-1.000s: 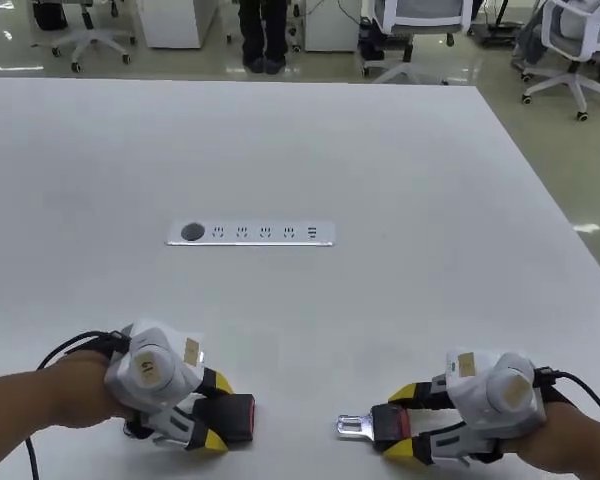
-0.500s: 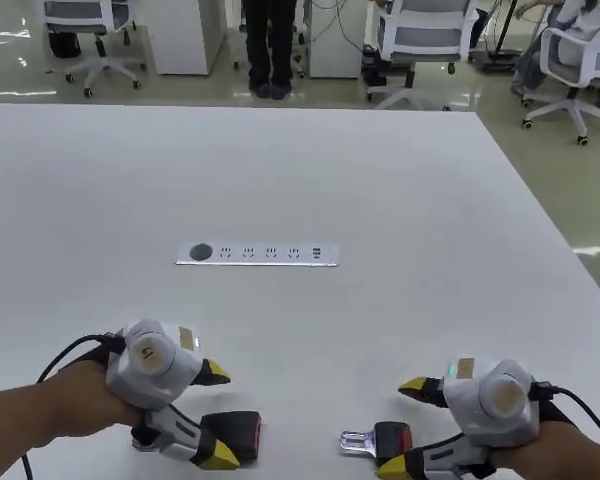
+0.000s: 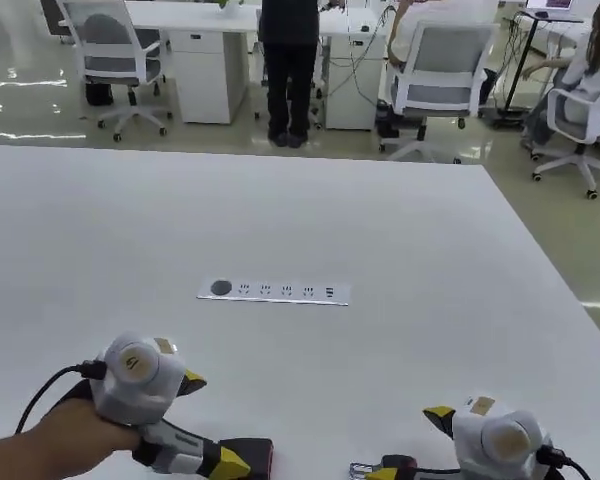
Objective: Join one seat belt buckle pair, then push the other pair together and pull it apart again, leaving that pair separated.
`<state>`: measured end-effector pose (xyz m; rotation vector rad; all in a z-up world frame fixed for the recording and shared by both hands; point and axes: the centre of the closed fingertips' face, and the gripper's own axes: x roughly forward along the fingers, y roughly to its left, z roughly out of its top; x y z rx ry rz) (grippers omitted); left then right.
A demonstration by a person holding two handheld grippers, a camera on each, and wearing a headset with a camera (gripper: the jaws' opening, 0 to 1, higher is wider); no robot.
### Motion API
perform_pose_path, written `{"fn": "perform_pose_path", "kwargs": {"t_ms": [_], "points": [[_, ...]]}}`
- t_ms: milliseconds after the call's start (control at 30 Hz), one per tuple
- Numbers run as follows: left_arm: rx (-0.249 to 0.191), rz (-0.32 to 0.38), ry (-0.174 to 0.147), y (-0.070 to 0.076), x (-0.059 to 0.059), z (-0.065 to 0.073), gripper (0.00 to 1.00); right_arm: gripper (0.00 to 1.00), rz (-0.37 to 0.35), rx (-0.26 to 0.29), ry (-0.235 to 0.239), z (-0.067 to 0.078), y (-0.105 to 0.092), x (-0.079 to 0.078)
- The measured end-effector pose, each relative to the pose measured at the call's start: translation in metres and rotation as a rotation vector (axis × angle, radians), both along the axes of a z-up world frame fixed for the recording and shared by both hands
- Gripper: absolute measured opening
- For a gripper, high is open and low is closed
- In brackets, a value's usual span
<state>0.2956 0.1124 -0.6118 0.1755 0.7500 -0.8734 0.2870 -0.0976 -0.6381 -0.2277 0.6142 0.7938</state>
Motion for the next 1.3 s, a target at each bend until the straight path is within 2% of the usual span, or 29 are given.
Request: {"fn": "perform_pose_path", "kwargs": {"t_ms": [67, 100, 133, 167, 200, 267, 300, 333, 367, 400, 500, 567, 633, 733, 767, 833, 867, 900, 1000, 1033, 1067, 1133, 1200, 1300], "points": [[-0.001, 0.040, -0.021, 0.010, 0.001, 0.004, 0.90, 0.77, -0.019, -0.001, -0.022, 0.008, 0.000, 0.000], [-0.013, 0.066, -0.019, 0.014, 0.001, 0.006, 0.90, 0.77, -0.029, 0.004, -0.029, 0.017, 0.004, -0.003], [-0.029, 0.097, -0.029, 0.011, -0.006, 0.020, 0.89, 0.77, -0.047, 0.015, -0.040, 0.024, 0.005, -0.004], [-0.039, 0.117, -0.043, 0.012, -0.007, 0.024, 0.90, 0.78, -0.061, 0.020, -0.048, 0.025, 0.002, 0.003], [-0.042, 0.138, -0.056, 0.022, -0.005, 0.023, 0.90, 0.78, -0.082, 0.026, -0.060, 0.028, 0.000, 0.005], [-0.045, 0.152, -0.069, 0.030, -0.007, 0.024, 0.91, 0.79, -0.099, 0.035, -0.072, 0.032, 0.001, 0.003], [-0.048, 0.161, -0.073, 0.034, -0.010, 0.025, 0.92, 0.80, -0.104, 0.035, -0.077, 0.034, 0.002, 0.002], [-0.054, 0.169, -0.071, 0.032, -0.017, 0.030, 0.94, 0.81, -0.110, 0.033, -0.084, 0.035, 0.003, 0.001], [-0.080, 0.186, -0.070, 0.032, -0.022, 0.034, 0.95, 0.82, -0.113, 0.033, -0.091, 0.037, 0.005, -0.004], [-0.102, 0.202, -0.074, 0.034, -0.022, 0.036, 0.96, 0.83, -0.112, 0.035, -0.095, 0.039, 0.007, -0.007], [-0.091, 0.235, -0.078, 0.043, -0.033, 0.038, 1.00, 0.83, -0.108, 0.033, -0.104, 0.035, 0.011, -0.012], [-0.102, 0.249, -0.080, 0.048, -0.041, 0.037, 1.00, 0.84, -0.108, 0.039, -0.116, 0.039, 0.017, -0.022], [-0.104, 0.275, -0.088, 0.058, -0.045, 0.035, 1.00, 0.86, -0.120, 0.043, -0.132, 0.044, 0.019, -0.028], [-0.121, 0.302, -0.088, 0.061, -0.057, 0.038, 1.00, 0.86, -0.133, 0.059, -0.139, 0.049, 0.019, -0.029], [-0.119, 0.307, -0.090, 0.062, -0.061, 0.039, 1.00, 0.86, -0.137, 0.056, -0.145, 0.050, 0.020, -0.032], [-0.145, 0.316, -0.091, 0.063, -0.069, 0.043, 1.00, 0.86, -0.145, 0.073, -0.147, 0.054, 0.024, -0.042], [-0.137, 0.313, -0.095, 0.064, -0.074, 0.043, 1.00, 0.86, -0.148, 0.077, -0.145, 0.055, 0.026, -0.047], [-0.120, 0.313, -0.104, 0.067, -0.076, 0.043, 1.00, 0.86, -0.151, 0.073, -0.153, 0.055, 0.026, -0.048], [-0.139, 0.321, -0.111, 0.072, -0.085, 0.045, 1.00, 0.87, -0.150, 0.077, -0.162, 0.056, 0.028, -0.052], [-0.139, 0.329, -0.117, 0.075, -0.086, 0.046, 1.00, 0.87, -0.150, 0.079, -0.169, 0.059, 0.032, -0.062], [-0.143, 0.342, -0.122, 0.080, -0.088, 0.046, 1.00, 0.87, -0.152, 0.080, -0.174, 0.060, 0.033, -0.064], [-0.162, 0.358, -0.127, 0.084, -0.091, 0.049, 1.00, 0.88, -0.171, 0.092, -0.181, 0.062, 0.030, -0.063], [-0.170, 0.370, -0.131, 0.087, -0.096, 0.051, 1.00, 0.89, -0.196, 0.105, -0.186, 0.066, 0.031, -0.073], [-0.186, 0.388, -0.132, 0.094, -0.099, 0.050, 1.00, 0.89, -0.211, 0.106, -0.190, 0.069, 0.029, -0.078]]}}
